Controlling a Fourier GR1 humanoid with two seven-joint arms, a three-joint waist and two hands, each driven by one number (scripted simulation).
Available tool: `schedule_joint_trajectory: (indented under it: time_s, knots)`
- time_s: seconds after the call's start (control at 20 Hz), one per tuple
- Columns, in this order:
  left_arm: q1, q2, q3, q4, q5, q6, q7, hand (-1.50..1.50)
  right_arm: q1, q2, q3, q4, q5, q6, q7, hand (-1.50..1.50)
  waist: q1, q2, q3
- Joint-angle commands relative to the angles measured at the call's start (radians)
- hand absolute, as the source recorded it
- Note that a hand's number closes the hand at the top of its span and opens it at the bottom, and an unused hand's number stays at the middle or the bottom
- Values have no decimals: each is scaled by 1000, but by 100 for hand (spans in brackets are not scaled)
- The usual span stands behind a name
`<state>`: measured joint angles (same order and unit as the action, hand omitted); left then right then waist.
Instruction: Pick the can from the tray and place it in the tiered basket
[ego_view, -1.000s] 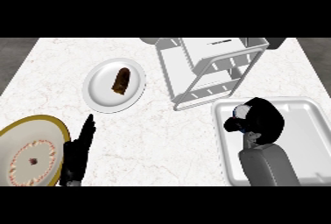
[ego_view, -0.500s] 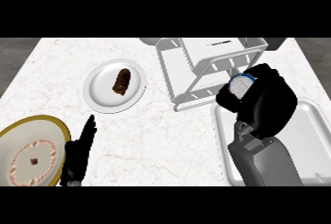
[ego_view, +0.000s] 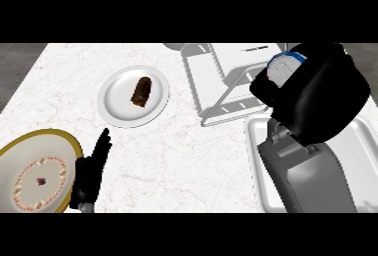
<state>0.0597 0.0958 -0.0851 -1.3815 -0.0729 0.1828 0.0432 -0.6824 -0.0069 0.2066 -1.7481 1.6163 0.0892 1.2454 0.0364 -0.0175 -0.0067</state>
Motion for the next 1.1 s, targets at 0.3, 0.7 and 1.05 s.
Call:
schedule_joint_trajectory:
  time_s: [0.3, 0.7, 1.05]
  knots:
    - [-31, -7, -17, -14, -8, -4, 24, 0, -258, 7, -168, 136, 36, 174, 242, 150, 27, 14, 4]
    - [-25, -40, -33, 19, -22, 12, -20, 0, -385, 7, -265, 361, -34, 89, 242, 150, 35, 29, 5]
    - [-40, -15, 1, 53, -15, 5, -41, 0, -415, 7, -306, 550, -84, -19, 235, 150, 19, 30, 5]
